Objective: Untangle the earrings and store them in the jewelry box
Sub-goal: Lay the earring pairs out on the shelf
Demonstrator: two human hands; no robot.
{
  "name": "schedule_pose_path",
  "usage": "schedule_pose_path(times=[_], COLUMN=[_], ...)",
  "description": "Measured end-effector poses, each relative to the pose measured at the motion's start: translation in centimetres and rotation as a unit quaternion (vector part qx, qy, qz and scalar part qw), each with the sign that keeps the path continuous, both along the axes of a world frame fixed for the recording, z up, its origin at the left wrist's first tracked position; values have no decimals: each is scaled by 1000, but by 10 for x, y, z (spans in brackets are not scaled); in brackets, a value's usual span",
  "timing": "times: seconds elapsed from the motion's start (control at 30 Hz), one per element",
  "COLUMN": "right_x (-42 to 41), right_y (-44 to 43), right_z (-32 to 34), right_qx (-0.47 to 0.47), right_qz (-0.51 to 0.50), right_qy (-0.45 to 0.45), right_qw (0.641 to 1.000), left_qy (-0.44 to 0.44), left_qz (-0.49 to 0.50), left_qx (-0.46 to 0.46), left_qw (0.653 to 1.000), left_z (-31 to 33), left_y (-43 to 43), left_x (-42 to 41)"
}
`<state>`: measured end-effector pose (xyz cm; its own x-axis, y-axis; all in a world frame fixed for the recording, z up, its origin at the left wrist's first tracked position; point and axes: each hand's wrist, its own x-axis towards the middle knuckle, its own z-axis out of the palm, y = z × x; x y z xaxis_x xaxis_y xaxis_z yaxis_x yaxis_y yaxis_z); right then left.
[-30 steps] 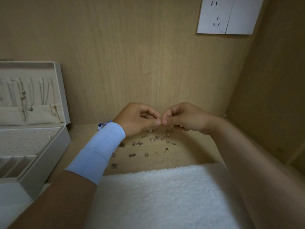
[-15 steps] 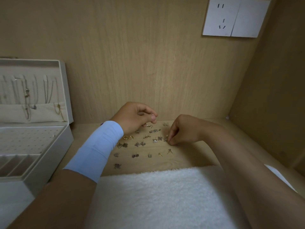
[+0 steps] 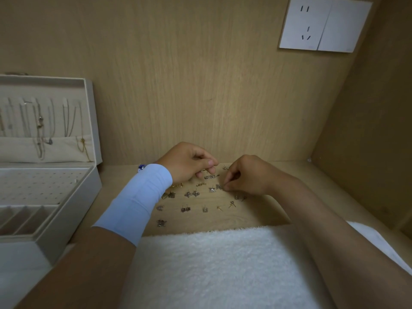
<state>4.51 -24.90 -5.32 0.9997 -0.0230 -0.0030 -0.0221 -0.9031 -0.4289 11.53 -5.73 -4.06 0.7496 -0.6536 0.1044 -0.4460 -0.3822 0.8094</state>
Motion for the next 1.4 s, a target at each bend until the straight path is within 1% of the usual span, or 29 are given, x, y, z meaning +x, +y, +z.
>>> schedule_pose_path(times=[0.17,0.27,0.4,0.57,0.73,0.8,0.9,1.0,1.17,1.4], right_x=[-2,-2,-3,-6,-9,-10,-10,-8,-6,-4], right_y=[0,3,21,43,62,67,74,84,97,113], right_z=[4,11,15,12,7,7,5,-1,-8,-11], right_qx=[-9,21,71,96,88,98,125,145,107,-40], right_qz=[0,4,38,76,98,105,120,115,99,100], right_qy=[-9,-28,-35,-40,-34,-38,-39,-49,-74,-90], right_qw=[1000,999,996,992,991,989,984,981,987,990], left_qy=[-3,-22,-60,-67,-72,-82,-106,-100,-91,-68], left_qz=[8,17,28,47,63,54,33,7,10,25], left_qx=[5,14,33,72,140,164,226,266,271,259], left_qw=[1000,1000,997,994,985,982,968,959,958,963], left_z=[0,2,6,6,2,1,0,-4,-6,-5], left_y=[3,10,32,73,107,115,118,118,117,121], left_x=[-1,-2,-7,-17,-29,-34,-41,-41,-42,-40])
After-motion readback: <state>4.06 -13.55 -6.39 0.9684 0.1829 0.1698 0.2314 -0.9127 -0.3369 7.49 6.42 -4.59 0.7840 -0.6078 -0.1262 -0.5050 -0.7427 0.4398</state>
